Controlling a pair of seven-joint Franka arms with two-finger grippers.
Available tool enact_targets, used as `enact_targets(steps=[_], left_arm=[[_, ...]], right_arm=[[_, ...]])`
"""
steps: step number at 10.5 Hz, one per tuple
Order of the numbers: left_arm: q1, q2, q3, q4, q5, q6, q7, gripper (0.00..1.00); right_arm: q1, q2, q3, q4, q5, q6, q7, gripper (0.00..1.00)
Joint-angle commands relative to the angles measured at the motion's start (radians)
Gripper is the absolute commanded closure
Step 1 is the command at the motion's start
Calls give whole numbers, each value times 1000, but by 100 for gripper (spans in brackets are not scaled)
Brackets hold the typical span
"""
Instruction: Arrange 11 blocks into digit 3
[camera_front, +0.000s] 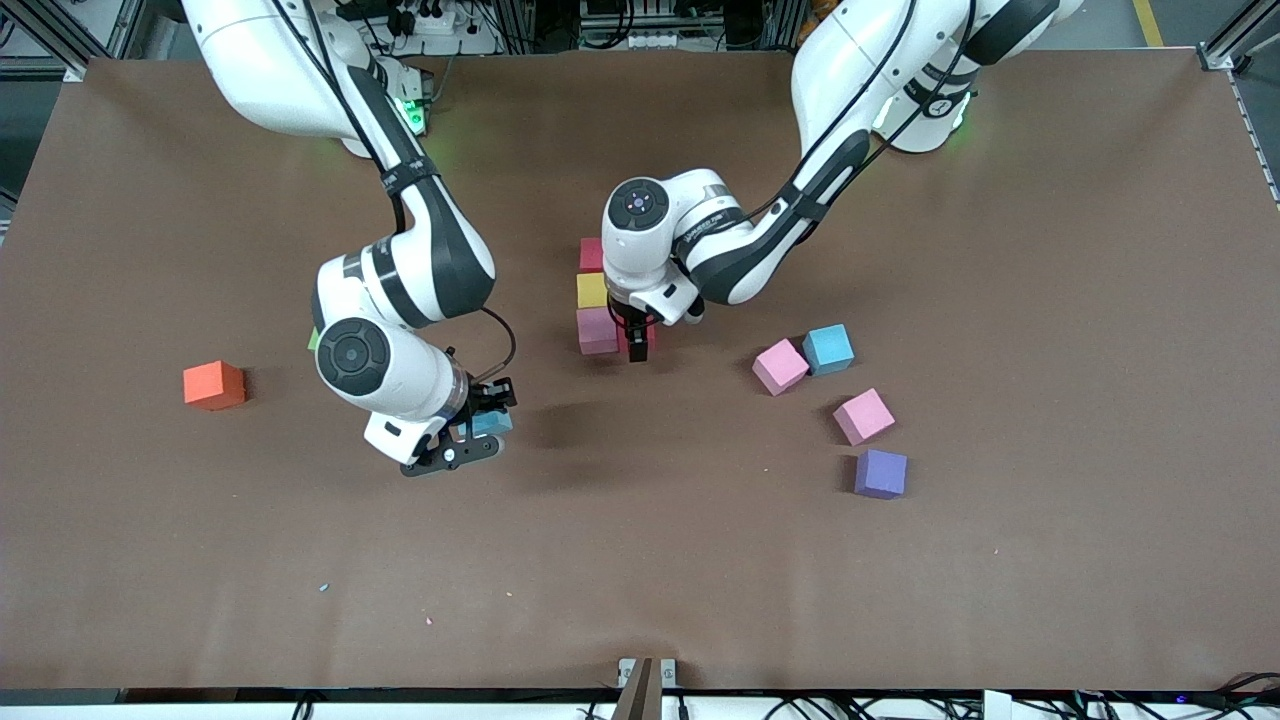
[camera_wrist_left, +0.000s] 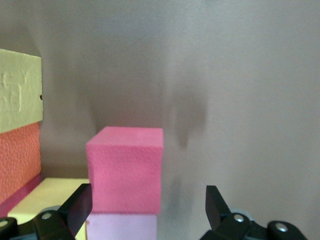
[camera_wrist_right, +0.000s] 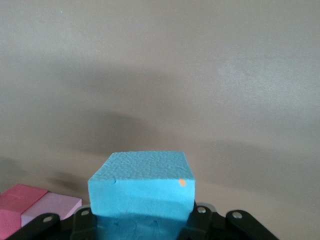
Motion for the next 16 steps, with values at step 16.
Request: enact_targets(steps=[16], left_arm=[[279,-207,-11,-106,59,-217,418,0]], right_arm=[[290,86,-5,-192,-107,383,483,100]])
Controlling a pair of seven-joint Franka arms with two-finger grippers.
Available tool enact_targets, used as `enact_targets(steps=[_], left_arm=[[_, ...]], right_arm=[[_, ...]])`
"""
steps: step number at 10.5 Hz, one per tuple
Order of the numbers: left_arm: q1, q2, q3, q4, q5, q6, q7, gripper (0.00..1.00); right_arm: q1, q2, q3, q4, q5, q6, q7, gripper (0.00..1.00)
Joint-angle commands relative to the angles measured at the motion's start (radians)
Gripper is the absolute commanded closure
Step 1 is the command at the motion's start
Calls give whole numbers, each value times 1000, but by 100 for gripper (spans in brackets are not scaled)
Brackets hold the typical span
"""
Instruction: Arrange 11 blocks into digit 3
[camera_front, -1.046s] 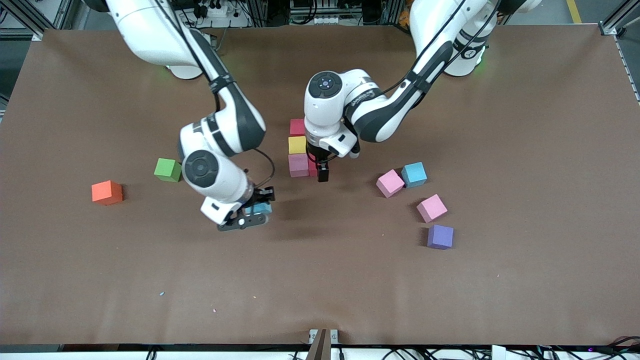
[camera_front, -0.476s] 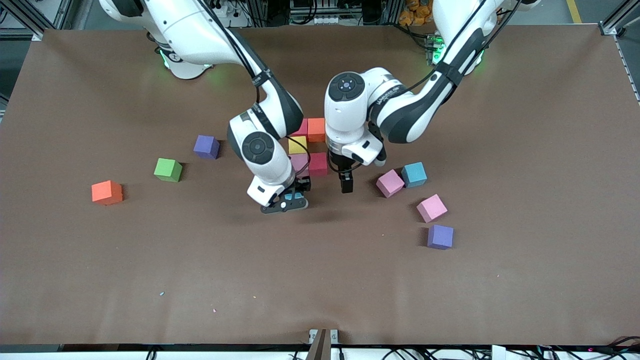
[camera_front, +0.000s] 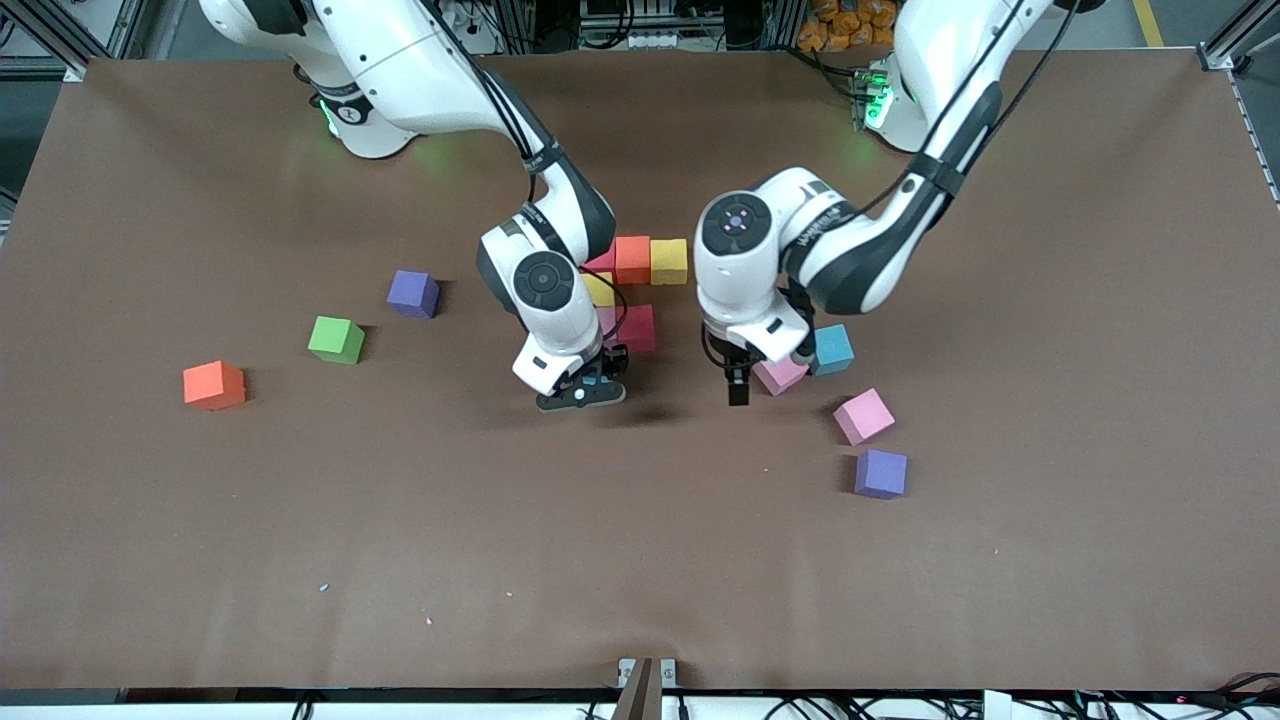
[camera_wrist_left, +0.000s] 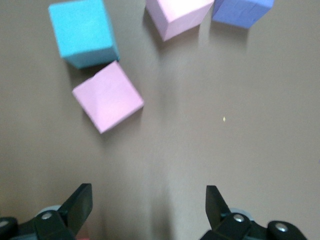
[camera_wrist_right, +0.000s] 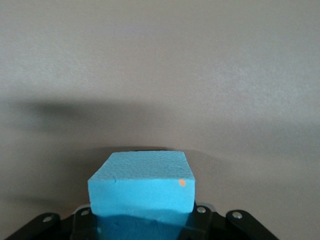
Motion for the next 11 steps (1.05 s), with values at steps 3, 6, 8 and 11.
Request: enact_targets(steps=[3,6,8,11], left_arm=[[114,-17,-43,-83,7,-11,298,0],[166,-10,-78,-98,-106,-14,691,0],[173,-6,-77,-115,-120,-17,857,0],[200,5,-77,-120,-123,-41,1133,0]], right_arm=[[11,-3,-4,-24,-16,21,111,100],[17,3,-1,-25,-10,24,160,100],[26,3,-1,-39,-8,25,161,100],[37,3,-1,-51,-8,30,160,100]])
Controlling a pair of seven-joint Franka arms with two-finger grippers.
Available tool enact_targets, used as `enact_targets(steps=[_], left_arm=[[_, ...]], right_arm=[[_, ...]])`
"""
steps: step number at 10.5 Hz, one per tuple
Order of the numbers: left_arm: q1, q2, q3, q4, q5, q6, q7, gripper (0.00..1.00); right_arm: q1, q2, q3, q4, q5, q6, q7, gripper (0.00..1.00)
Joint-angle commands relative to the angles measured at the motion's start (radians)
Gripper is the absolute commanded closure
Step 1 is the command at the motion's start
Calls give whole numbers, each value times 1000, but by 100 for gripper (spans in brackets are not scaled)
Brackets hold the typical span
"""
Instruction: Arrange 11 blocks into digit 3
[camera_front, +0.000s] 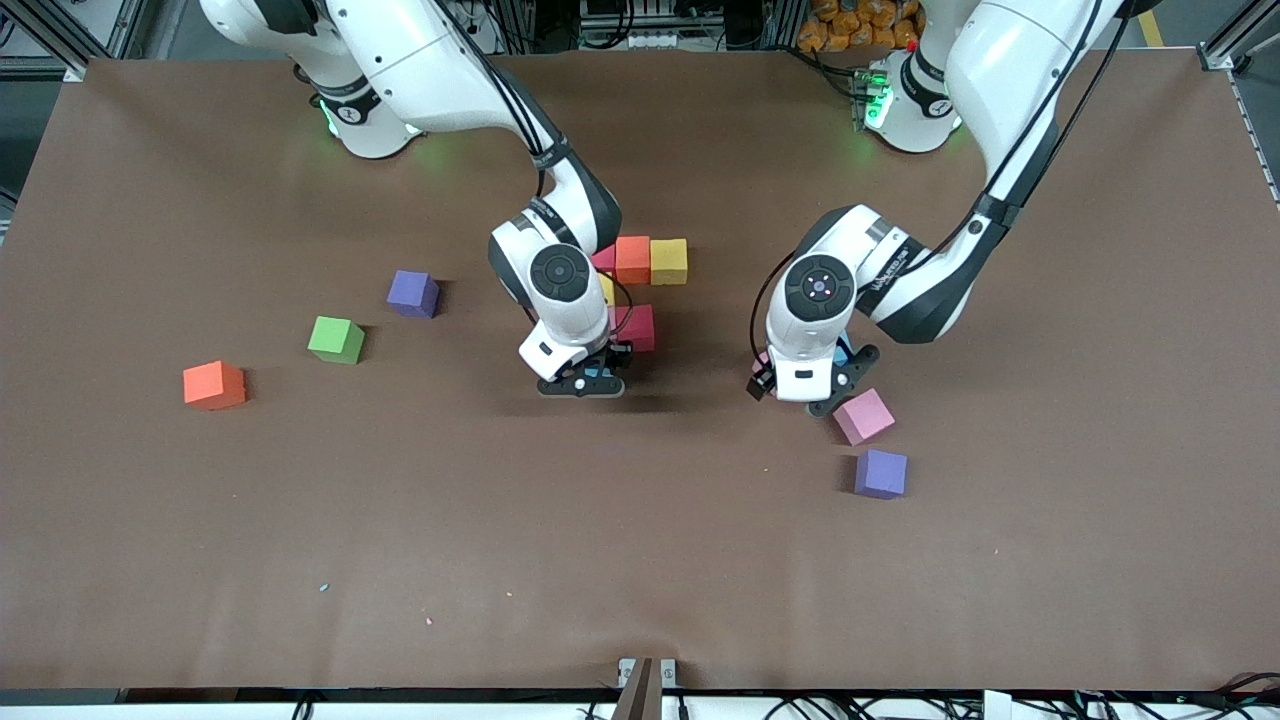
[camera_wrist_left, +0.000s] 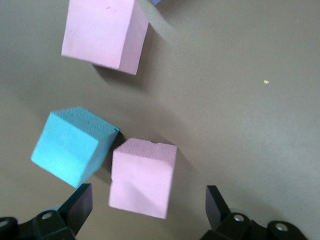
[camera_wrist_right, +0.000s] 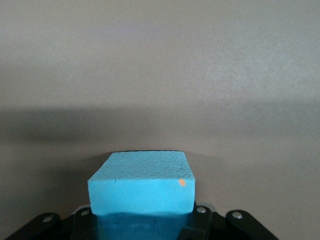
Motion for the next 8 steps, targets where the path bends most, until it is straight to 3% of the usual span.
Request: enact_targets(steps=[1,7,8], left_arm=[[24,9,-16,-4,-18,-18,103,0],[39,64,-16,-5,-18,16,104,0],[39,75,-16,-5,-18,42,104,0]], right_arm=[[14,-6,-3,-22,-2,14,20,100],[24,-5,-3,-30,-4,28,20,99],[24,-5,-3,-30,-2,27,20,83]])
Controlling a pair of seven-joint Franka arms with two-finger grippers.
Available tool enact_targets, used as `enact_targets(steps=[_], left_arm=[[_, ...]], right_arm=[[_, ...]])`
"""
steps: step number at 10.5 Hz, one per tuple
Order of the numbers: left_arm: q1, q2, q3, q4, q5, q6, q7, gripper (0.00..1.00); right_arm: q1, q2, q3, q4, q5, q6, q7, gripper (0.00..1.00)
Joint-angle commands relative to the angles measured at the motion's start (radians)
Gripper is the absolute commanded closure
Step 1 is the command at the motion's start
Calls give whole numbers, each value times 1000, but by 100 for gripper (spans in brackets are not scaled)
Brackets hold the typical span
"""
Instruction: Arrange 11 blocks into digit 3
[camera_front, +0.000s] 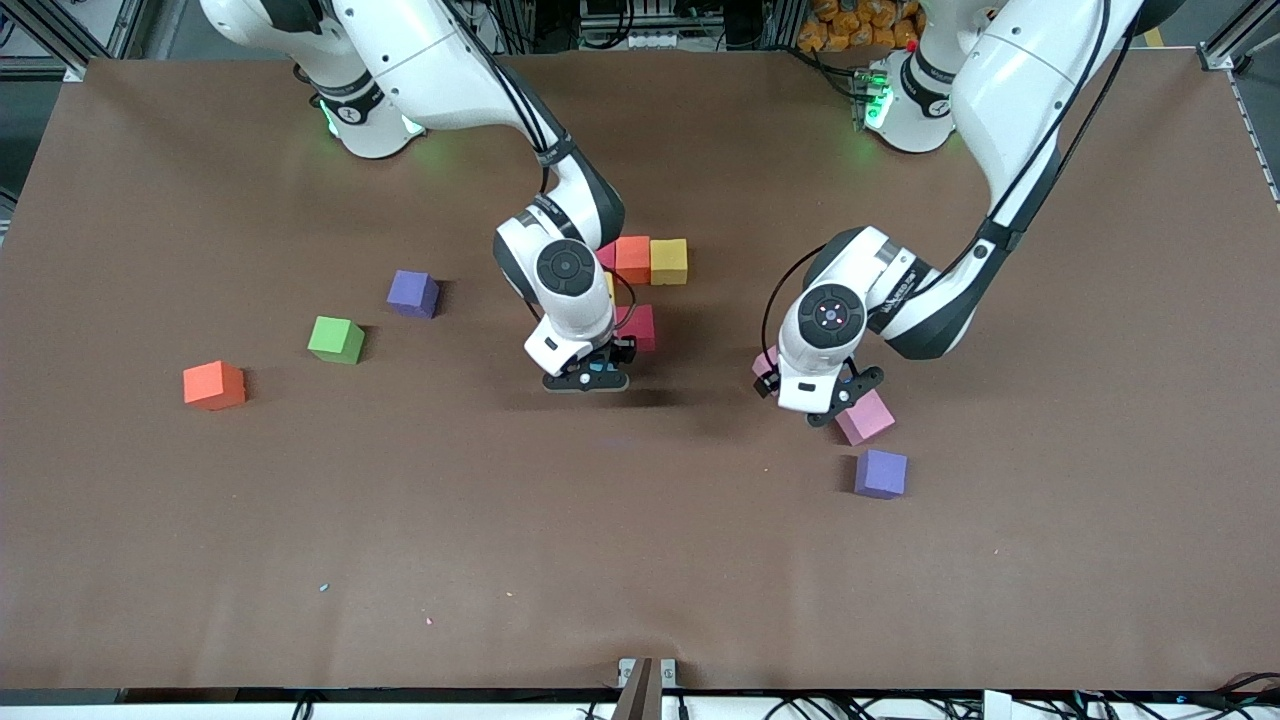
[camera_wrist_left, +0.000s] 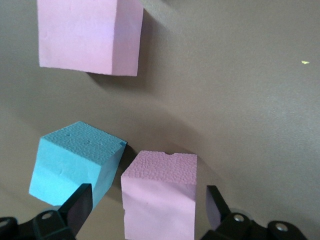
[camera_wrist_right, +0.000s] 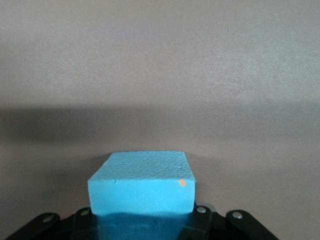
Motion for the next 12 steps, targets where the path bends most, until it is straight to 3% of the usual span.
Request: enact_targets(steps=[1,2,6,9,10,11,12], left_arm=[[9,12,-14,-1,-17,40,16,0],[8,12,-14,-1,-17,40,16,0],[-2,47,-12,-2,-12,61,13,0],[1,61,-12,-4,-6,61,13,0],[-3,59,-12,-4,-7,61,5,54],[-5,59,-12,1,-6,61,-46,94],[-12,59,-12,8,-12,61,-103,100]], right_arm=[[13,-5,-3,-19,-4,14,20,44],[13,-7,-3,-19,-4,14,20,0],[7,-42,-3,-16,-4,-20,18,0],[-33,-128,-4,-11,-5,-109,-9,0],[-59,-160,-4,-11,-4,-146,-52,0],[-87,-180,-4,-13,-4,-187,-98,0],[-125,-194,-6,-19,-5,-230,-149,0]])
